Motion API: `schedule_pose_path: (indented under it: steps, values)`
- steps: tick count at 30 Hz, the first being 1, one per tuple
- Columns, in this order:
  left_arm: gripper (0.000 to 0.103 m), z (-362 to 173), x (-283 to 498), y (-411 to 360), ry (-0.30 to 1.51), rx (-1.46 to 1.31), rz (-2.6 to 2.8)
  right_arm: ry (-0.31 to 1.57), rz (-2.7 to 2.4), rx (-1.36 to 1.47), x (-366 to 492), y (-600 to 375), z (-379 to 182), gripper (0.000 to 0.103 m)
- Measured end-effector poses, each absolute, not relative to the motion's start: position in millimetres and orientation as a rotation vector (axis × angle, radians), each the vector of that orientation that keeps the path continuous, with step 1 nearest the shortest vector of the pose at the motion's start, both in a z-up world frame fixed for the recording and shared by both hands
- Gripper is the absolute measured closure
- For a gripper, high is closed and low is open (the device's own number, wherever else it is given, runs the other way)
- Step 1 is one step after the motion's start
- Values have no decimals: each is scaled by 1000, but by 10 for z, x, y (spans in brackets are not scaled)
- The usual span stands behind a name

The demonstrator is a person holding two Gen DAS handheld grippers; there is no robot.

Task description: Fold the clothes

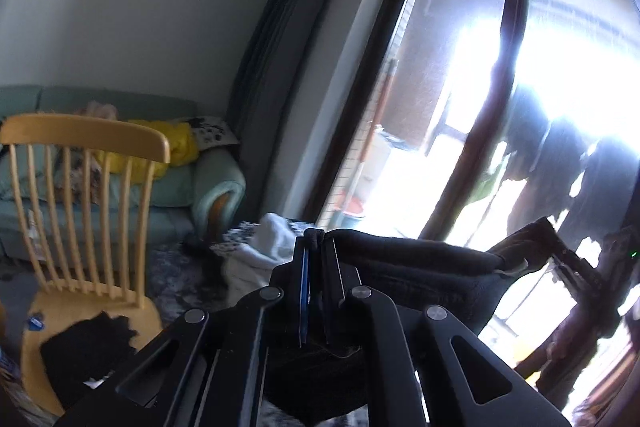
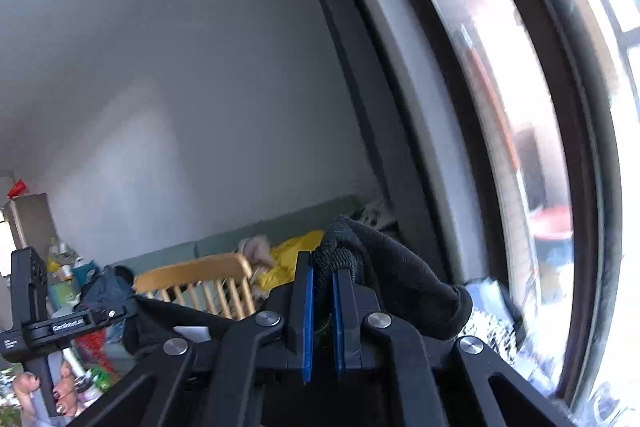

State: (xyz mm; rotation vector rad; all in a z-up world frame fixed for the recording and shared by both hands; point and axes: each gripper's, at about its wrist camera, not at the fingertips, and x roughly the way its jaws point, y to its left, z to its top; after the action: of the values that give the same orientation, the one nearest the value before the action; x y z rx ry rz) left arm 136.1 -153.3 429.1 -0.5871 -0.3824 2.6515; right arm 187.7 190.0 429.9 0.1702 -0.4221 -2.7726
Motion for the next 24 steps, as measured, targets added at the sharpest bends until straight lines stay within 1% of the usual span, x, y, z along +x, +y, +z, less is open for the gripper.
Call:
schedule_pose_path:
  steps: [3, 6, 10, 14, 18, 22, 24]
  values:
    - [98, 4377, 1470, -1511, -343, -589, 2656, -399, -2767, 133, 2069, 1885, 4438, 97]
    - [98, 4389, 1483, -1457, -333, -688, 2620, -339, -2800, 134, 2237, 1817, 4527, 97]
    - [98, 4353, 1436, -1415, -359, -897, 2531, -307, -2806, 277, 2287, 1765, 4598, 97]
    - [98, 4341, 1403, -1420, -434, -1048, 2425, -325, -2776, 429, 2348, 1816, 4684, 97]
    - [98, 4386, 1495, -1305, -408, -1094, 2350, -321, -2794, 482, 2528, 1870, 4786, 97]
    - [98, 4513, 1517, -1216, -381, -1063, 2351, -220, -2853, 453, 2764, 1762, 4939, 97]
    - [98, 4583, 1417, -1207, -398, -1045, 2365, -208, -2882, 423, 2750, 1726, 4994, 97]
